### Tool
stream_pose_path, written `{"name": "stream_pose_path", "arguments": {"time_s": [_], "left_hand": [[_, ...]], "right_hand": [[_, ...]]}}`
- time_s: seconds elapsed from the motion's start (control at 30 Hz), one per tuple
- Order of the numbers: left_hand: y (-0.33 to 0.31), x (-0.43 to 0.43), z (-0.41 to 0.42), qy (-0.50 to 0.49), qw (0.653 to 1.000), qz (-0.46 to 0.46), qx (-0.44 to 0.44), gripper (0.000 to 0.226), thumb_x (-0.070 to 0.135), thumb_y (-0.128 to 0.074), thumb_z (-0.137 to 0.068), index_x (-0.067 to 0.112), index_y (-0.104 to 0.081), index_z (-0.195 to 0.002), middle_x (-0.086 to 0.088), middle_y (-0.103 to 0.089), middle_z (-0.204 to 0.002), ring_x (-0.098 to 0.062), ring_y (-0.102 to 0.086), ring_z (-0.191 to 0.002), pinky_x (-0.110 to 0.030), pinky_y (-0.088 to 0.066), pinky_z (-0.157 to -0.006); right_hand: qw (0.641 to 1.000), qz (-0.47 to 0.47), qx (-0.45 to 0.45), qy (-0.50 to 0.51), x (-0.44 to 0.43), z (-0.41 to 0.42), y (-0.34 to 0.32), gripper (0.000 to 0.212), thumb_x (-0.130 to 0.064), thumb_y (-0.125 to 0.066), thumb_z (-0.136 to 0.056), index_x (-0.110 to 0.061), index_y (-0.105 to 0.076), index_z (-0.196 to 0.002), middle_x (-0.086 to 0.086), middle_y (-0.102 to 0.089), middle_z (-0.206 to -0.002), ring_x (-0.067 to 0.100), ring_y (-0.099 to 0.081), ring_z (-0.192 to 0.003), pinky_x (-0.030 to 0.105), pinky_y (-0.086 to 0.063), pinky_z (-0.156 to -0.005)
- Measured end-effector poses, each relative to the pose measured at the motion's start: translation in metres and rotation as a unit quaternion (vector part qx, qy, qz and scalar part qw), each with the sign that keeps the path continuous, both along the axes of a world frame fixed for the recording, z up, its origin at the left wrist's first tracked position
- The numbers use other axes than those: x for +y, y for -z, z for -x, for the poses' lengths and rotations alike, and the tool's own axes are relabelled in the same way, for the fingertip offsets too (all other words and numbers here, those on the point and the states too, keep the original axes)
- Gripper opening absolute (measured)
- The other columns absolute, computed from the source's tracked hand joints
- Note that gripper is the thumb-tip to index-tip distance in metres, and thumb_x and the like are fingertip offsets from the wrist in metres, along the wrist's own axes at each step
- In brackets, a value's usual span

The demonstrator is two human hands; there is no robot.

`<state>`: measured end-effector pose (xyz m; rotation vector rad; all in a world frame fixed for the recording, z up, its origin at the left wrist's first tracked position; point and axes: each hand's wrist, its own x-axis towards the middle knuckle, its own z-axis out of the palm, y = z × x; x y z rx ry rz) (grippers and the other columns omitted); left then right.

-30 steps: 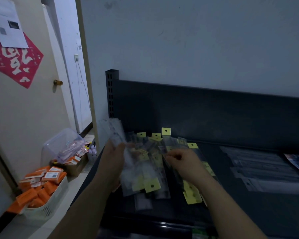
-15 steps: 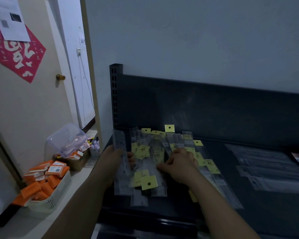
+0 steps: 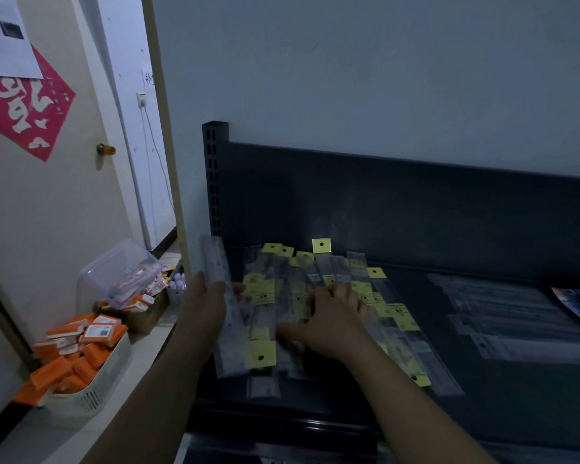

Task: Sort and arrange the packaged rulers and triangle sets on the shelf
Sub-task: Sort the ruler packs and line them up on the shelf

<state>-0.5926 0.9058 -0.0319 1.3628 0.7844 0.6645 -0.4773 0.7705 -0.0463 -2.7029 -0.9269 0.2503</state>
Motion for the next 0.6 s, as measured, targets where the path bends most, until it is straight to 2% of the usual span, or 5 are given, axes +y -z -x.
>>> {"name": "stream_pose_path", "arguments": {"time_s": [0.2,0.37,0.43,0.5,0.6], "left_hand": [[0.007,0.010,-0.001,-0.012,0.999,-0.040,0.018,0.028,0.013,-0.037,-0.100,0.008,-0.045,-0.126,0.000,-0.067,-0.092,-0.014,-0.059,-0.085,-0.028,-0.043,-0.062],[0.009,0.014,-0.003,0.006,0.999,-0.008,0.043,0.023,0.010,-0.039,-0.098,0.009,-0.049,-0.118,-0.009,-0.069,-0.095,-0.024,-0.064,-0.090,-0.036,-0.052,-0.073],[0.007,0.013,-0.003,0.011,0.999,-0.003,0.033,0.021,0.010,-0.039,-0.098,0.012,-0.048,-0.117,-0.010,-0.068,-0.097,-0.023,-0.064,-0.089,-0.032,-0.049,-0.068],[0.004,0.012,-0.003,0.000,0.999,-0.023,0.030,0.019,0.012,-0.039,-0.099,0.011,-0.048,-0.115,-0.008,-0.068,-0.096,-0.023,-0.062,-0.090,-0.031,-0.047,-0.066],[0.001,0.009,-0.004,0.009,0.998,-0.042,0.038,0.021,0.014,-0.039,-0.099,0.012,-0.048,-0.118,-0.004,-0.067,-0.095,-0.023,-0.061,-0.092,-0.034,-0.048,-0.069]], "right_hand": [[1.000,0.018,-0.009,0.000,0.003,0.001,0.001,0.101,-0.081,-0.051,-0.067,-0.021,-0.027,-0.144,0.010,-0.021,-0.147,0.032,-0.018,-0.134,0.046,-0.018,-0.111],[1.000,-0.005,0.010,0.023,0.000,-0.007,-0.002,0.058,-0.059,-0.053,-0.082,-0.014,-0.051,-0.119,0.008,-0.033,-0.139,0.030,-0.027,-0.129,0.041,-0.025,-0.108],[0.998,-0.055,0.012,0.039,0.001,-0.010,0.000,0.029,-0.045,-0.053,-0.087,-0.015,-0.054,-0.084,0.011,-0.045,-0.124,0.030,-0.038,-0.120,0.037,-0.034,-0.099],[0.990,-0.130,0.024,0.056,0.000,-0.014,0.001,0.034,-0.031,-0.050,-0.088,-0.017,-0.040,-0.059,0.011,-0.051,-0.092,0.027,-0.052,-0.098,0.029,-0.037,-0.075],[0.960,-0.254,0.079,0.083,-0.009,-0.025,-0.005,0.036,-0.020,-0.050,-0.089,-0.011,-0.038,-0.057,0.002,-0.041,-0.060,0.016,-0.044,-0.060,0.024,-0.028,-0.050]]}}
